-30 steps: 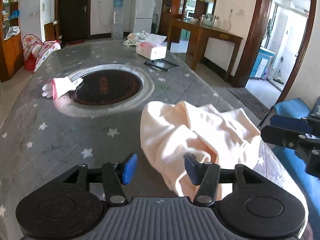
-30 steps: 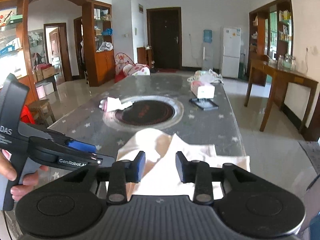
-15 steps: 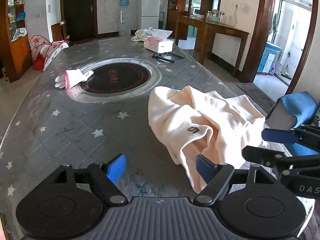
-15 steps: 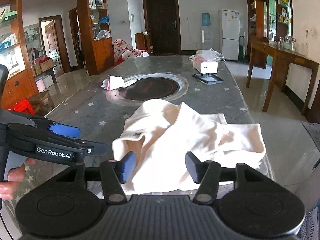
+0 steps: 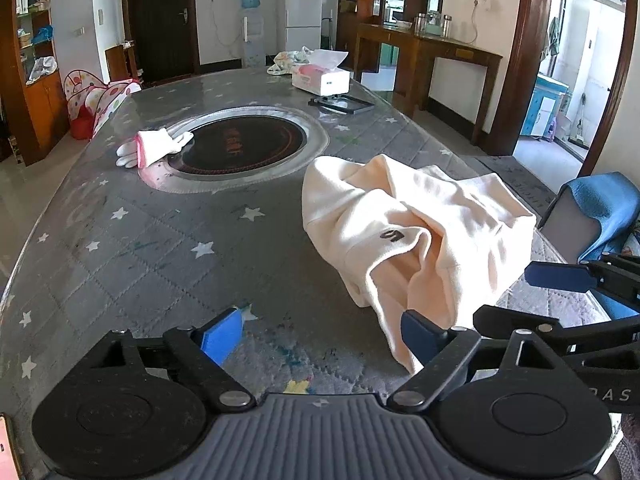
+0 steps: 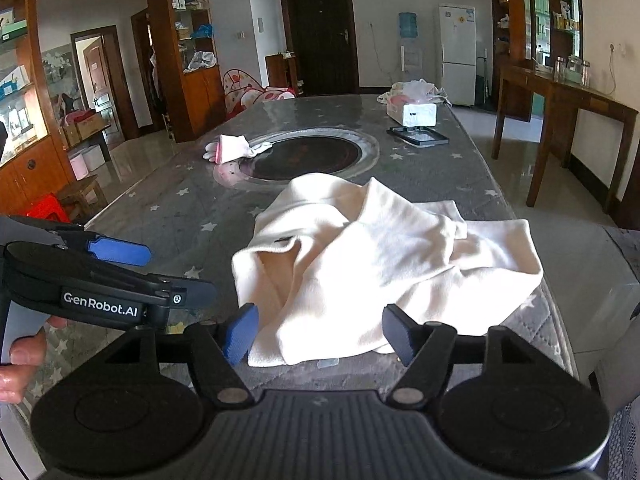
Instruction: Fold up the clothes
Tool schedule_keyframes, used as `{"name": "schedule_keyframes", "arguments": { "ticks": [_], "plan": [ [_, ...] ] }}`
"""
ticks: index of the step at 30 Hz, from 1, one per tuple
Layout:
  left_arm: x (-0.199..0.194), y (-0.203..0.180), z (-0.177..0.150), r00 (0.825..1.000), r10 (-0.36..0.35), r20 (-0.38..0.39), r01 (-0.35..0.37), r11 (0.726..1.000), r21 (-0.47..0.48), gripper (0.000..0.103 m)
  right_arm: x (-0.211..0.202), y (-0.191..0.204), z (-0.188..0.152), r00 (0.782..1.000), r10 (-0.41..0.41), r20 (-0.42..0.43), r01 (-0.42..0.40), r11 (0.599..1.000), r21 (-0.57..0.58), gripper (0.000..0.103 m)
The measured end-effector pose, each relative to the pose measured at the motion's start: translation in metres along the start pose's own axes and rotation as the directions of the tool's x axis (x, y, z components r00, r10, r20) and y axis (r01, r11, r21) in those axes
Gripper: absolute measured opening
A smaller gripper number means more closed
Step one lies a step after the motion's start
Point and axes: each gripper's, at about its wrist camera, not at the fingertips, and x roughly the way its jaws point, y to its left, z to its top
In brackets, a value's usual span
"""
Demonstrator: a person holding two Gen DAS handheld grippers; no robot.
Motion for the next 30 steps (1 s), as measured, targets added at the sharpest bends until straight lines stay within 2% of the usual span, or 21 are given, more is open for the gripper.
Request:
{"name": "schedule_keyframes", "arguments": {
  "ticks": [16,30],
  "plan": [
    [0.006,0.000,-0.001,1.000,0.022,-0.014,-0.022,1.000,0.004,0.098,0.003,-0.002,0.000,1.000,-0.026,0.000,0.026,1.000,0.016,0.089],
    [0.012,0.002,0.000,0.999,0.030,-0.027,-0.029,1.000,0.003,0.101,0.011,-0.003,0.001,0.999,-0.045,-0.006,0.045,0.999,0.027,0.099]
  ]
}}
